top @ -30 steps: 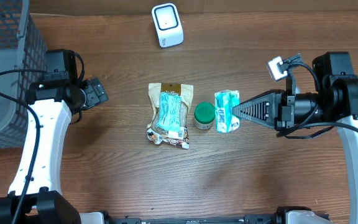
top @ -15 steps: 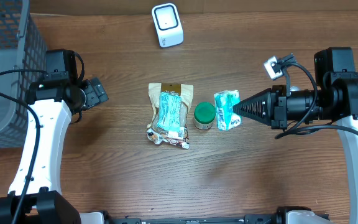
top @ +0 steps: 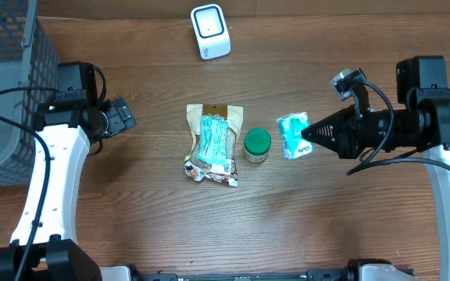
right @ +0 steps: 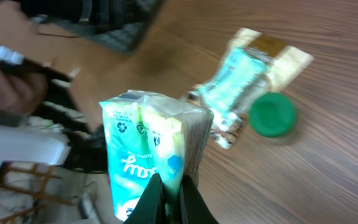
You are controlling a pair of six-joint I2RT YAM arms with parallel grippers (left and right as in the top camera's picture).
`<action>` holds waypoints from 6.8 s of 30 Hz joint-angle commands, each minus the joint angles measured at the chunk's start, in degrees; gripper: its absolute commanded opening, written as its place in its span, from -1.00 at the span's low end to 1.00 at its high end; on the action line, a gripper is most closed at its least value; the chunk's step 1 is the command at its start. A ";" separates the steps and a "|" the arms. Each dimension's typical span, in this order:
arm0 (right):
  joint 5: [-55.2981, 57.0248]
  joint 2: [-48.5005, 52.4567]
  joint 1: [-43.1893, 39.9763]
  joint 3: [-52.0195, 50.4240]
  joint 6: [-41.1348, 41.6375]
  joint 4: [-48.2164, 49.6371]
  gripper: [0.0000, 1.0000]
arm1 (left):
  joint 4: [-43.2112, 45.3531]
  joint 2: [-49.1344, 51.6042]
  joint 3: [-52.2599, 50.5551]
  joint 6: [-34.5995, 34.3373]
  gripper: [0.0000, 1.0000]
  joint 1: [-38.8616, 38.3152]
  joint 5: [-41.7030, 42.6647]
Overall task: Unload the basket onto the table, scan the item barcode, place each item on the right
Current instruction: 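Carry the wipes pack up to the white scanner window, then move the wipes pack away from the scanner toward the table's right side, then lower the wipes pack onto the table and open the right gripper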
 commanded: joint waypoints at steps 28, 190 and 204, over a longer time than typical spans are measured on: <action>45.33 27.15 19.65 44.54 31.95 -8.00 -0.93 | 0.07 -0.63 0.52 0.72 0.99 -0.15 -0.46; 53.20 45.07 11.76 15.34 38.93 10.40 -0.31 | 0.04 -0.66 0.52 0.72 0.99 -0.15 -0.46; 51.76 45.07 11.72 7.67 39.10 14.67 -0.85 | 0.04 -0.63 0.52 0.72 1.00 -0.15 -0.46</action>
